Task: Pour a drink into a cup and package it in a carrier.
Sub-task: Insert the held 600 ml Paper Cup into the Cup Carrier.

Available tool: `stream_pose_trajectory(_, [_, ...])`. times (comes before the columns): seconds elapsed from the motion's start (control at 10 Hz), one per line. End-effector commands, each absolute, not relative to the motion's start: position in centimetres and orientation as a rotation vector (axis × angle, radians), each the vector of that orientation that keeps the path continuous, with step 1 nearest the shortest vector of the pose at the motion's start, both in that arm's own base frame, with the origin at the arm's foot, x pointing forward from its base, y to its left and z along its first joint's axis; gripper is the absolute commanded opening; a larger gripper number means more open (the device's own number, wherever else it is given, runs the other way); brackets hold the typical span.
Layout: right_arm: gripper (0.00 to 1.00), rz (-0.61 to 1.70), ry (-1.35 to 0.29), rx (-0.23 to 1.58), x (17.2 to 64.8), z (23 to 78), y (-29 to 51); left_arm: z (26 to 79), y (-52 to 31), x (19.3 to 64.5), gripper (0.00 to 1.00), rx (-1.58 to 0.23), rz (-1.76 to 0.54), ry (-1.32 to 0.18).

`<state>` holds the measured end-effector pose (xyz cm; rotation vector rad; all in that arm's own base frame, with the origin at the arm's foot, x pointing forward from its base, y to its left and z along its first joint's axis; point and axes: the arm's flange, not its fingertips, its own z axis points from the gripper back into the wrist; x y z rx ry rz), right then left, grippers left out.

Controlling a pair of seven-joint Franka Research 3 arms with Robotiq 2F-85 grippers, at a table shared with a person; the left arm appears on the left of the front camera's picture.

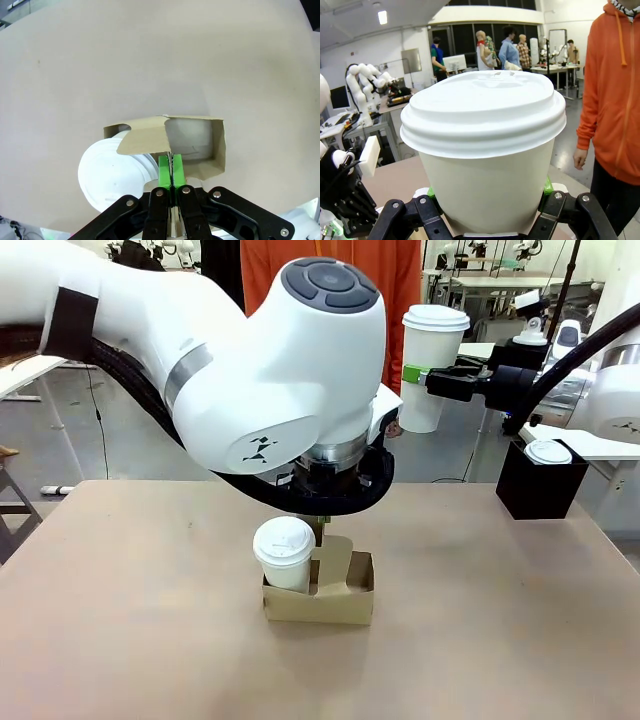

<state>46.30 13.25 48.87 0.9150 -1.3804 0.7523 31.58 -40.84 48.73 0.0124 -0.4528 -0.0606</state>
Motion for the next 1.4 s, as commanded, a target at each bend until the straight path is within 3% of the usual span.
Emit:
stream_pose_trajectory(0.0, [0.80,0.751,-1.387,0.925,46.1,49.3,13.4,48.4,-40.7,31.3,0.02,0.023,-0.052,-0.461])
stream_pose_trajectory(0.1, [0.80,0.751,-1.387,0.925,46.1,49.3,13.4,48.7,-40.8,31.6,0.60,0.012,-0.061,-0.453])
stream_pose_trajectory(0.2, [0.80,0.751,-1.387,0.925,46.1,49.3,13.4,49.3,-39.8,31.6,0.59,-0.004,-0.084,-0.440])
stream_pose_trajectory(0.3, [0.80,0.752,-1.380,0.915,46.3,48.9,13.2,50.4,-38.9,31.3,1.00,-0.024,-0.118,-0.437])
stream_pose_trajectory(0.5, [0.80,0.814,-1.167,1.015,50.5,46.9,12.8,54.0,-36.1,31.0,1.00,-0.107,-0.186,-0.445])
stream_pose_trajectory(0.6, [0.80,0.832,-1.125,1.019,51.7,45.8,12.7,55.4,-34.4,30.7,0.85,-0.132,-0.253,-0.419])
stream_pose_trajectory(0.8, [0.80,0.937,-1.040,1.086,52.8,43.2,12.7,57.8,-30.3,30.5,1.00,-0.190,-0.458,-0.381])
stream_pose_trajectory(1.0, [0.80,1.065,-0.976,1.182,52.5,40.9,13.0,58.6,-25.1,31.0,1.00,-0.242,-0.636,-0.406])
stream_pose_trajectory(1.3, [0.80,1.182,-1.030,1.380,50.8,37.8,14.2,56.9,-16.0,34.2,1.00,-0.369,-0.751,-0.465])
